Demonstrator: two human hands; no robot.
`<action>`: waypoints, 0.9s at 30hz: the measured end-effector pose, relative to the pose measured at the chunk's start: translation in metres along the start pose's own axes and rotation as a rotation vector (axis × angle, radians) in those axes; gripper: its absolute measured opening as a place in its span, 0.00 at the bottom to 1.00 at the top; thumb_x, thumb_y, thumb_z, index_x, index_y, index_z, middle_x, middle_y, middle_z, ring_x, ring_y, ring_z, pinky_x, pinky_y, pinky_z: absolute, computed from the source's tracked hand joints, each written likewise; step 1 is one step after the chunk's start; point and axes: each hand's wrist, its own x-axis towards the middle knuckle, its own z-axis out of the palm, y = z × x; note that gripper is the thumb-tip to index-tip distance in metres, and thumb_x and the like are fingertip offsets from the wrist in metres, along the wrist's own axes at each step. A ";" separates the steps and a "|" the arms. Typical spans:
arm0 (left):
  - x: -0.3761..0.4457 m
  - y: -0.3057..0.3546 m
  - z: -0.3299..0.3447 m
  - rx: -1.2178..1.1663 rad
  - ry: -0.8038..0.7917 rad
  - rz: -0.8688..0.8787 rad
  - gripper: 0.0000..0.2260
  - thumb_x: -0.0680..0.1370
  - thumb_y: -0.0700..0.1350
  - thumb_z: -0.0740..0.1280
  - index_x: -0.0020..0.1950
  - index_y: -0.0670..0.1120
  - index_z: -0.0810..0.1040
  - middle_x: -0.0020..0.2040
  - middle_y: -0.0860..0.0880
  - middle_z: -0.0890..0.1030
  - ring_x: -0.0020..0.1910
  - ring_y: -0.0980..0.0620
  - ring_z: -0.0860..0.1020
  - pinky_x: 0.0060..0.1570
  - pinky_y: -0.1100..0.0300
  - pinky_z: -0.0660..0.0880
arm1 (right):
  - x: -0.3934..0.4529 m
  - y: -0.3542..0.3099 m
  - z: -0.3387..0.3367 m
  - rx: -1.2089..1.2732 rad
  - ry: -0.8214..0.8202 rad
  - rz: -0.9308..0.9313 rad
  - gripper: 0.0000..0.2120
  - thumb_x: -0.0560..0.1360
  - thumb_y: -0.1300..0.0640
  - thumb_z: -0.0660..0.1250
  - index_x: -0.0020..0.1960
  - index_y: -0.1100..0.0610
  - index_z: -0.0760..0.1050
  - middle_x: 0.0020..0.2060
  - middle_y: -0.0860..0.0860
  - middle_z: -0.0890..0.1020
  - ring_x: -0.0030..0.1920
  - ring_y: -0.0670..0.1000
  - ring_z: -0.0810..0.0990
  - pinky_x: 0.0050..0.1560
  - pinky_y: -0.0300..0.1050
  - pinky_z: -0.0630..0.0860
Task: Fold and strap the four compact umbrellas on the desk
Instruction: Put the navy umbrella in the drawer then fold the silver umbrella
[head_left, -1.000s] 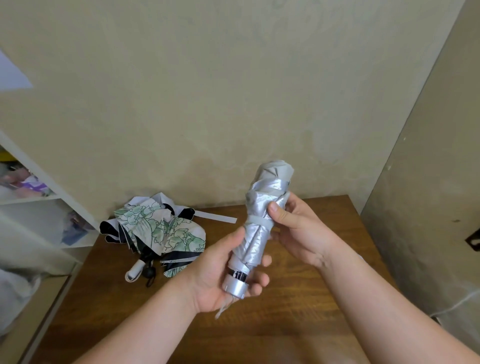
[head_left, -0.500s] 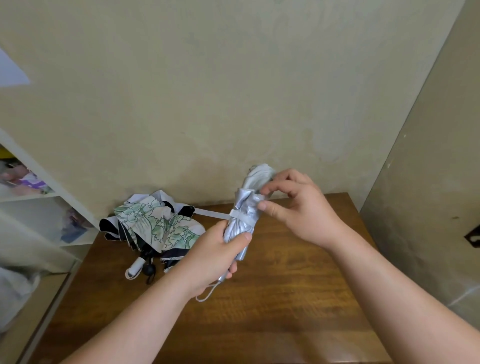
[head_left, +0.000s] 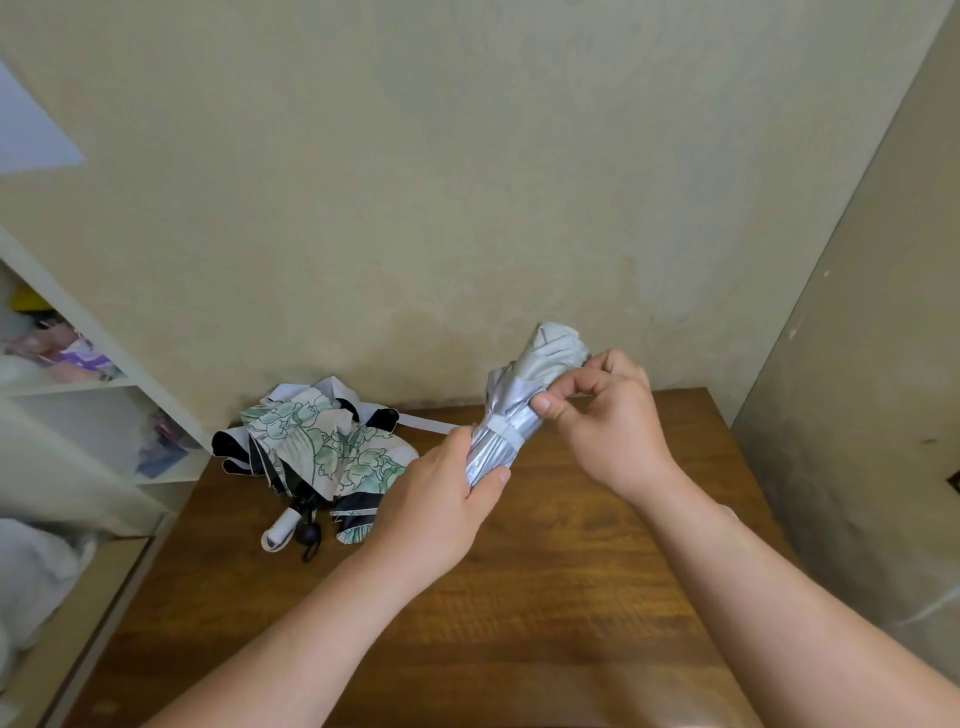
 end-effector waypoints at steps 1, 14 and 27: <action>0.001 -0.001 0.000 0.034 0.015 0.001 0.13 0.82 0.62 0.62 0.62 0.57 0.70 0.46 0.57 0.77 0.41 0.56 0.77 0.40 0.52 0.79 | -0.002 -0.001 -0.001 0.020 -0.003 -0.009 0.10 0.72 0.50 0.80 0.38 0.42 0.79 0.44 0.44 0.71 0.55 0.50 0.71 0.62 0.52 0.72; -0.002 0.000 0.004 0.285 0.026 0.040 0.18 0.82 0.64 0.61 0.67 0.58 0.68 0.50 0.60 0.74 0.43 0.54 0.75 0.36 0.56 0.69 | -0.001 -0.004 -0.015 -0.340 -0.105 -0.334 0.14 0.70 0.40 0.78 0.42 0.49 0.83 0.57 0.46 0.70 0.60 0.55 0.64 0.53 0.53 0.65; 0.007 -0.005 -0.007 0.377 0.159 0.033 0.16 0.80 0.65 0.64 0.64 0.60 0.68 0.53 0.59 0.77 0.45 0.52 0.79 0.35 0.56 0.73 | -0.001 0.006 -0.024 0.040 -0.142 -0.131 0.07 0.71 0.45 0.79 0.36 0.39 0.83 0.71 0.39 0.67 0.74 0.49 0.57 0.72 0.50 0.58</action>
